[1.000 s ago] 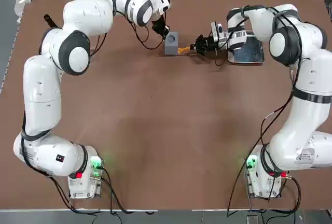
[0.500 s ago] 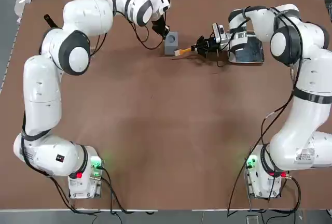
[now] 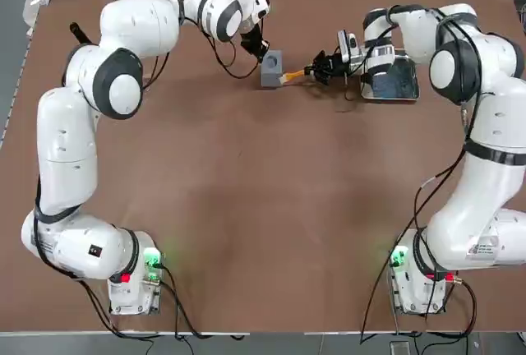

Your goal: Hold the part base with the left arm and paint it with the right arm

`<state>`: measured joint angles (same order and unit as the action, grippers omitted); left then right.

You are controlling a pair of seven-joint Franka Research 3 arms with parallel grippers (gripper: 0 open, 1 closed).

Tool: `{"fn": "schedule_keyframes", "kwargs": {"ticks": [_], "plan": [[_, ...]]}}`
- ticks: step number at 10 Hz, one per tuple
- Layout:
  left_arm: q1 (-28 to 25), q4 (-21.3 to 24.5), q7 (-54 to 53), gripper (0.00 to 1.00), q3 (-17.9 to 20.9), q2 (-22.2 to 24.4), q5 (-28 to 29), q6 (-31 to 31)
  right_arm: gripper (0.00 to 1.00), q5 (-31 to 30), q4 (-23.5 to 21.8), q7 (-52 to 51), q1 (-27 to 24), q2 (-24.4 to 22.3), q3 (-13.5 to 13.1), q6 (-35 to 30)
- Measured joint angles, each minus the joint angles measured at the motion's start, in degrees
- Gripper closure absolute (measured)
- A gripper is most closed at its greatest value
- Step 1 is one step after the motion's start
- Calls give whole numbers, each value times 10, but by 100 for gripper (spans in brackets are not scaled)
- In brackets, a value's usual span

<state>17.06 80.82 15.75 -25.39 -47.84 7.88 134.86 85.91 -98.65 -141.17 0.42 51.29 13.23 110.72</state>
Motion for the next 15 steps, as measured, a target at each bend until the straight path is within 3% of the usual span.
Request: {"fn": "schedule_keyframes", "kwargs": {"ticks": [5,10,12,15], "plan": [[0,0,0,99,0,0,0,0,95,29,37,54,5,-1,21,63],[0,0,0,99,0,0,0,0,95,31,89,112,3,-2,20,79],[0,0,0,99,0,0,0,0,95,31,106,144,2,-7,-2,80],[0,0,0,99,0,0,0,0,95,5,111,287,-2,-39,-76,72]]}}
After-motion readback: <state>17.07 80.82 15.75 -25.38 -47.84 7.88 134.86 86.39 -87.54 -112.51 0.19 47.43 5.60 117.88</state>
